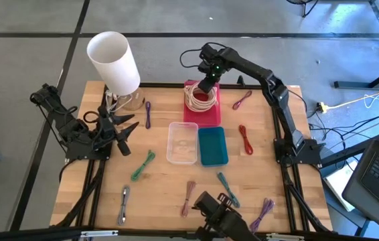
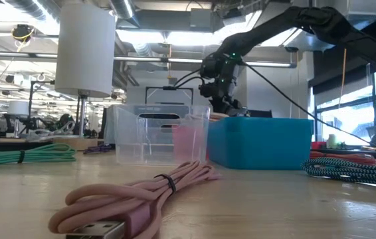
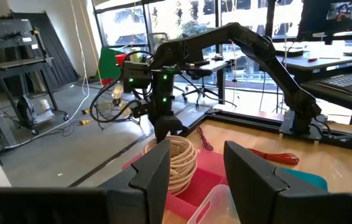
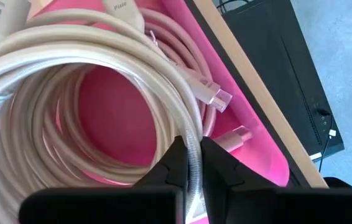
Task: Pick & Place USB Port
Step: Put the light brown HDMI cable into the pink bin, then put the pink patterned charger cable into the blue bin
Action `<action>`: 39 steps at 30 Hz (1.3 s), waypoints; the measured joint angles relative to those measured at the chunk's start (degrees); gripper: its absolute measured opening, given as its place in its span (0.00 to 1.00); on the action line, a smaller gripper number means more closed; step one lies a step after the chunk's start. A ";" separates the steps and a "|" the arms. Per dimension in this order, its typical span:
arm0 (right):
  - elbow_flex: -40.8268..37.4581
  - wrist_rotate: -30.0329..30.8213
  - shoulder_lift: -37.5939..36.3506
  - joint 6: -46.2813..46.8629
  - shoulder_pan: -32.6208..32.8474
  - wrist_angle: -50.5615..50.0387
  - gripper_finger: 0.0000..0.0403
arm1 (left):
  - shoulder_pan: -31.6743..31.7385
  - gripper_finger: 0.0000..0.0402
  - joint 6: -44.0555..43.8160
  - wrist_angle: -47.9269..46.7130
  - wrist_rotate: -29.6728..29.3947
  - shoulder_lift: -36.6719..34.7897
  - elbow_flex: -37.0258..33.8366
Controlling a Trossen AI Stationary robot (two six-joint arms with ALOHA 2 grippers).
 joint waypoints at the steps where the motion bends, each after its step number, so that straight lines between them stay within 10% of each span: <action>1: 0.00 0.02 0.00 0.00 0.00 -0.02 0.05 | -0.01 0.36 0.00 0.02 -0.01 -0.02 0.01; 17: -0.08 2.52 -1.46 2.83 0.02 0.55 0.52 | -0.01 0.36 0.08 0.00 0.45 -0.01 0.00; 29: 13.77 5.25 -6.97 3.74 0.82 -15.25 0.50 | -0.02 0.36 0.17 -0.02 0.46 -0.02 0.00; 39: -1.91 7.13 -24.05 12.12 2.01 -23.15 0.44 | -0.02 0.36 0.11 -0.04 0.48 0.00 0.00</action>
